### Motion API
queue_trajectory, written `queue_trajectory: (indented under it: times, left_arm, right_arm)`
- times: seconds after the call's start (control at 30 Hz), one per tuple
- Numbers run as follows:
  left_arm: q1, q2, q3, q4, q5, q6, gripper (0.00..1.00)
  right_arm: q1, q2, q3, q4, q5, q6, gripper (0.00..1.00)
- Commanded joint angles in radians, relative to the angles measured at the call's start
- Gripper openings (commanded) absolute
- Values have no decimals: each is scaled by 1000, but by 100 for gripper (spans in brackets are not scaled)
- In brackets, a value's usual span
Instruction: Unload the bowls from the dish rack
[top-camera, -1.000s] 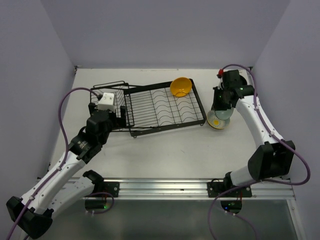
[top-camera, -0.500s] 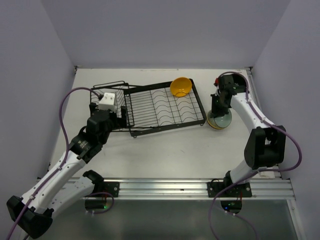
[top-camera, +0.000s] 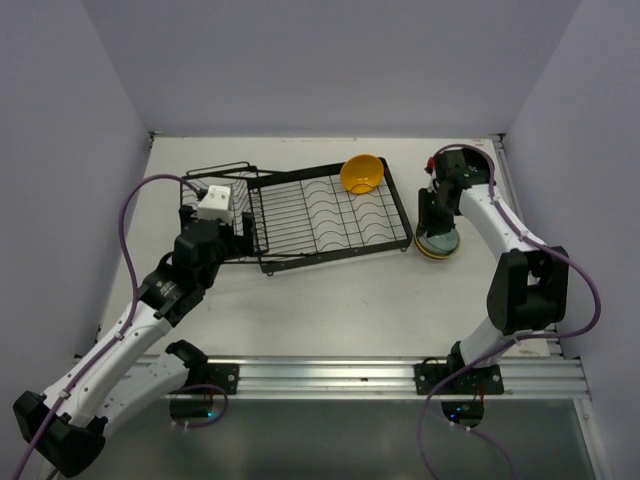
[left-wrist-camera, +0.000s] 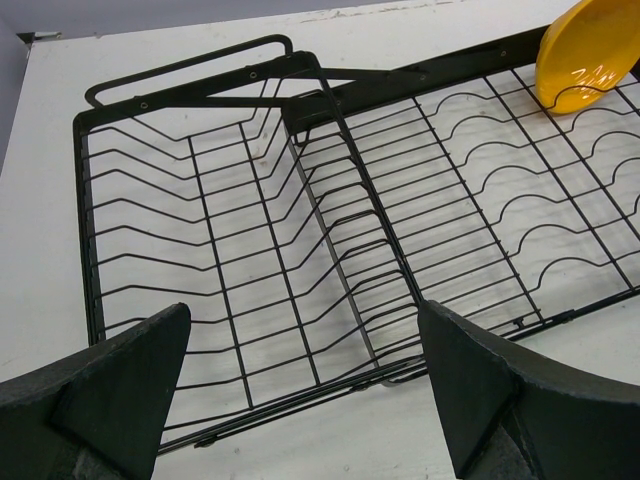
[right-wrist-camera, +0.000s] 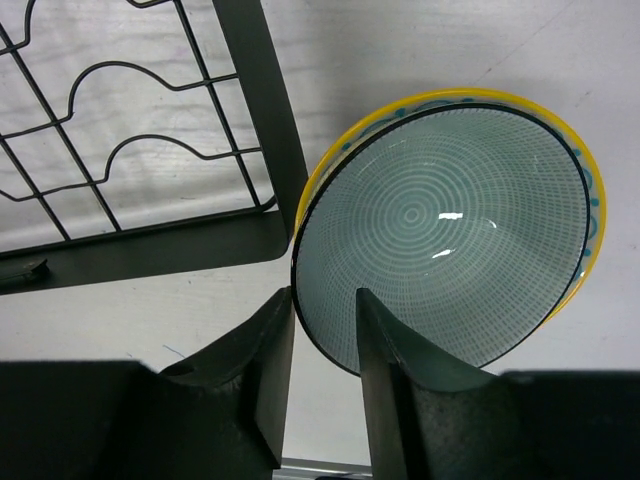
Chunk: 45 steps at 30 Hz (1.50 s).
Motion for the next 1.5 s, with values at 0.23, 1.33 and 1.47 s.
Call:
queue_trajectory:
  times: [0.23,1.33,1.47]
  left_arm:
    - [-4,-7,2,22,2,10,100]
    - [-4,-26,2,28,50,7,100]
    - [-4,-18,2,30,65,6,100]
  right_arm:
    - [-6,-18,56,4,-6,-3,39]
    - [214,213,125,890,152,822,78]
    - [214,299,174,919,175,869,79]
